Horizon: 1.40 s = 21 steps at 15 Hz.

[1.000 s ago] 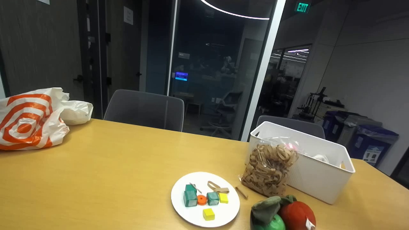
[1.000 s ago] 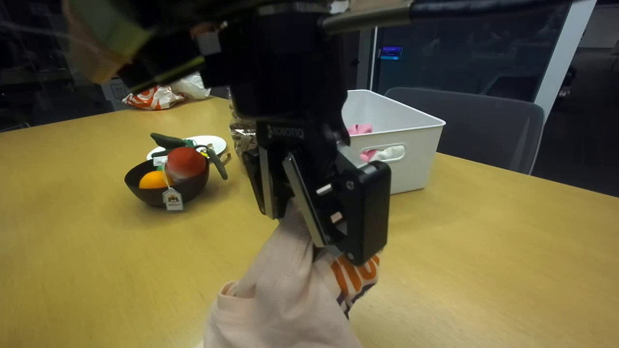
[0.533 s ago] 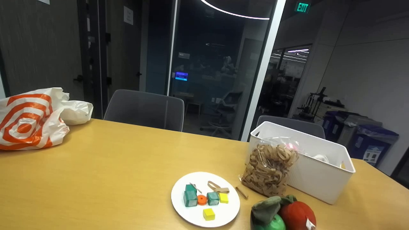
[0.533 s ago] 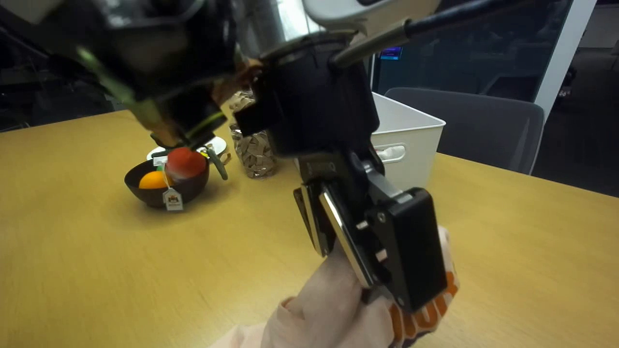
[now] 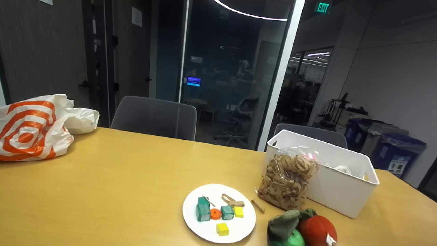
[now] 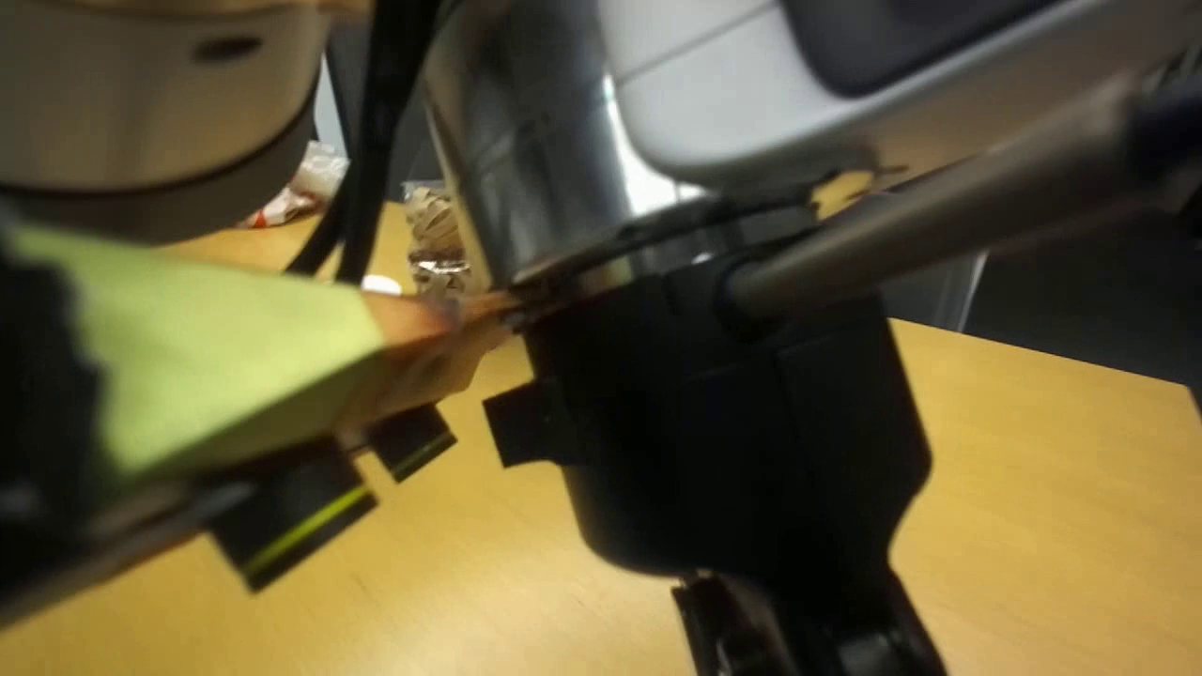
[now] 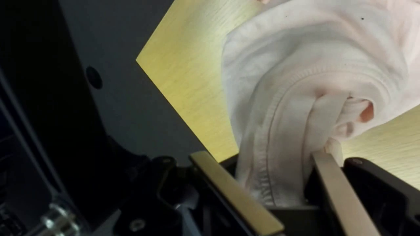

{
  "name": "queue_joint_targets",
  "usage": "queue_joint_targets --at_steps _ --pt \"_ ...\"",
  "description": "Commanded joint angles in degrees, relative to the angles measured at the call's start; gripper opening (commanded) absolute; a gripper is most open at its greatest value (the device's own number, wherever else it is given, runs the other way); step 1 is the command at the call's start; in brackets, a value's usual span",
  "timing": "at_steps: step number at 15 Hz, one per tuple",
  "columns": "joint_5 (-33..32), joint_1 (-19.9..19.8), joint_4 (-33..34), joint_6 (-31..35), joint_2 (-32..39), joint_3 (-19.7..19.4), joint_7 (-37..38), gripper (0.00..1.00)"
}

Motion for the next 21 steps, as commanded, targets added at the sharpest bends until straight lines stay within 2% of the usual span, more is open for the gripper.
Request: queue_joint_targets --at_steps 1,3,5,8,10,13,15,17,18,20,21 --pt "-3.9 -2.5 3.2 -0.8 2.3 -3.2 7.3 0.07" --pt "-0.6 0.4 3.7 -3.2 3.8 -0.8 14.8 0.07" --pt "2.4 4.2 2.0 -1.9 3.1 -0.1 16.0 0.1" --pt "7.8 10.6 0.5 4.5 3.4 1.0 15.9 0.11" --pt "9.9 13.2 1.8 9.7 5.8 2.9 19.2 0.09" --pt "13.6 14.7 5.7 17.2 11.7 5.0 25.9 0.06" --pt "10.8 13.8 8.6 20.7 15.9 7.0 33.4 0.06" --pt "8.3 14.1 11.2 22.3 19.4 7.3 38.5 0.06" --pt "8.7 14.9 12.0 23.1 20.9 6.7 38.8 0.32" --pt "8.7 16.1 13.2 24.4 23.2 5.6 38.8 0.32" --pt "9.5 16.7 13.4 25.1 24.0 5.2 37.2 0.4"
